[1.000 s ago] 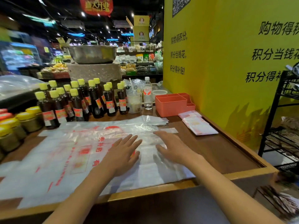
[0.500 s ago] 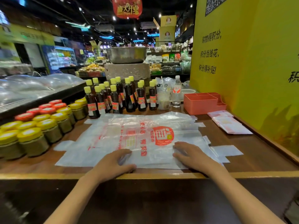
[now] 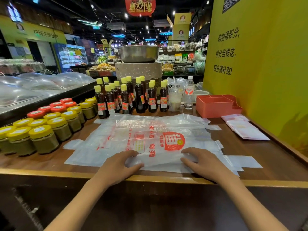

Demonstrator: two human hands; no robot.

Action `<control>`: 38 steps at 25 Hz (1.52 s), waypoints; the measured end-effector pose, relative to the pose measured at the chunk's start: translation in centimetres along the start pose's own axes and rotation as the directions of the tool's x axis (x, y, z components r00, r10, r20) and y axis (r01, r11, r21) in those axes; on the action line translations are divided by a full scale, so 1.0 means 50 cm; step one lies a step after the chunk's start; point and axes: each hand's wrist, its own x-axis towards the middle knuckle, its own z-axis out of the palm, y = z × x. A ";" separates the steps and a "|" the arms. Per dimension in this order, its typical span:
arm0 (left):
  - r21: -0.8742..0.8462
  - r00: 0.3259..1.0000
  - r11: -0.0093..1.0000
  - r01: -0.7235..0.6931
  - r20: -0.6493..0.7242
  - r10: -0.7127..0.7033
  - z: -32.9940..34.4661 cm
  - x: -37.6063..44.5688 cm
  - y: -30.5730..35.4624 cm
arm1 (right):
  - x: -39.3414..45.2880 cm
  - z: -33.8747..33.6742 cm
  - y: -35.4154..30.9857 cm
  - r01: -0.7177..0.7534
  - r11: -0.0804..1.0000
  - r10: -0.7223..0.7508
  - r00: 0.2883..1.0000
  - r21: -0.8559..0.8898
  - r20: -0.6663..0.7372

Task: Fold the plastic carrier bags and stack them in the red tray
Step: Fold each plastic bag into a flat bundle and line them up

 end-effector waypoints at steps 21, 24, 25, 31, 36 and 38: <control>0.036 0.994 0.994 -0.107 -0.034 0.108 -0.069 -0.029 -0.054 | -0.023 -0.020 -0.023 -0.144 0.983 0.111 0.960 -0.114 -0.256; -0.092 0.991 0.993 -0.070 -0.122 0.058 -0.066 -0.024 -0.055 | -0.040 -0.031 -0.034 -0.080 0.995 0.068 0.976 -0.052 -0.209; -0.128 0.987 0.989 -0.078 -0.148 0.059 -0.068 -0.022 -0.051 | -0.047 -0.034 -0.037 -0.055 0.996 0.044 0.986 -0.064 -0.159; -0.329 0.972 0.931 -0.156 -0.218 0.086 -0.075 -0.018 -0.049 | -0.083 -0.066 0.002 -0.084 0.986 0.080 0.996 -0.146 -0.032; -0.406 0.957 0.904 -0.136 -0.291 0.013 -0.056 -0.007 -0.058 | -0.089 -0.121 0.008 -0.093 0.967 0.088 0.996 -0.238 -0.031; -0.430 0.946 0.897 -0.108 -0.321 -0.040 -0.047 0.002 -0.067 | -0.077 -0.138 0.009 -0.097 0.968 0.088 0.995 -0.232 -0.049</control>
